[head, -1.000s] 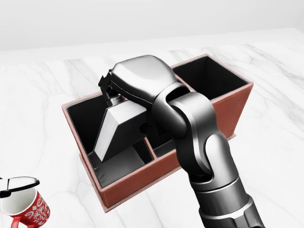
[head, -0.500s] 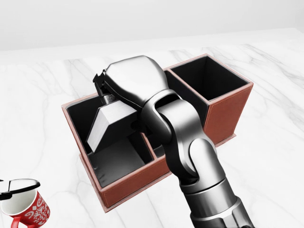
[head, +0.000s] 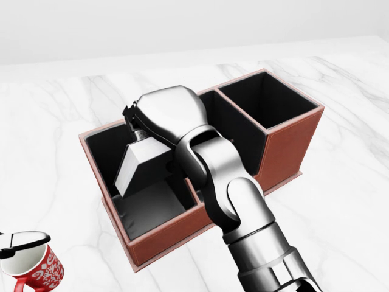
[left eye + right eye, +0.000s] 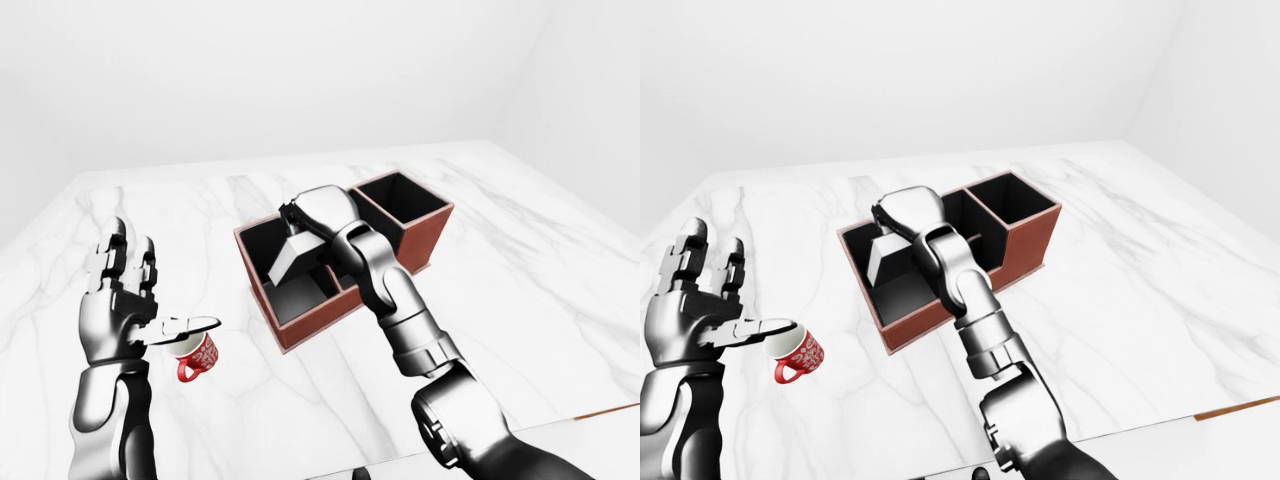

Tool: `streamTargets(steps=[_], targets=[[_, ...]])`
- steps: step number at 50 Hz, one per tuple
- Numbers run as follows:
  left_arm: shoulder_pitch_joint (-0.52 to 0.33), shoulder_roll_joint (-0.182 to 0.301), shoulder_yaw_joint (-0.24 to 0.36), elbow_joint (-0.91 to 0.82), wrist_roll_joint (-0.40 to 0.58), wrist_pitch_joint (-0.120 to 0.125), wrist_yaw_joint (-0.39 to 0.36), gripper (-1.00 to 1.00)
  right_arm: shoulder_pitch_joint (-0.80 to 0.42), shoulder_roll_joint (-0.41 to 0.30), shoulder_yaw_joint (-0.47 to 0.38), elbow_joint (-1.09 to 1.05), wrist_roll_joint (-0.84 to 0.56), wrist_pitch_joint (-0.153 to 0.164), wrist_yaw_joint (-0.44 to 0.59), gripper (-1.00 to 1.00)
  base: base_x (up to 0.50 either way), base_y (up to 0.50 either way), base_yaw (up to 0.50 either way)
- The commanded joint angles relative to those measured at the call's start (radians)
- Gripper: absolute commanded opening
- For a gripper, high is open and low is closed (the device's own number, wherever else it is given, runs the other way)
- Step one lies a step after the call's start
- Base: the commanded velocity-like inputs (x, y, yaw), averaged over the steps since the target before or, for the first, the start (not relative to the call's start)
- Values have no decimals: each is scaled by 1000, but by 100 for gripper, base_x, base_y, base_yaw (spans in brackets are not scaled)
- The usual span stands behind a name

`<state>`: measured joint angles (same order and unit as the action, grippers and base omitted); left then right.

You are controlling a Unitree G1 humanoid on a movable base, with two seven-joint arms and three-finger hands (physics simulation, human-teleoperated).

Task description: Pick up the book and place it in the left compartment of the caddy.

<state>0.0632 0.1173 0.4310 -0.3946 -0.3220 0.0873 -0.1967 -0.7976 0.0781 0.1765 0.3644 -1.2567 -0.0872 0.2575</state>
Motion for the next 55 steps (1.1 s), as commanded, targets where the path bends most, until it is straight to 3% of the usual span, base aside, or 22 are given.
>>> streamTargets(steps=[1,18,55], targets=[[4,0,8,3,-5,0,-3,100,1,9,-2,61,-27,0,-102,-100,0,0,0],[7,1,14,16,-12,0,-5,100,36,14,11,128,-67,0,-191,-100,0,0,0],[5,4,14,53,-14,0,-6,100,31,16,6,137,-25,0,-94,-100,0,0,0]])
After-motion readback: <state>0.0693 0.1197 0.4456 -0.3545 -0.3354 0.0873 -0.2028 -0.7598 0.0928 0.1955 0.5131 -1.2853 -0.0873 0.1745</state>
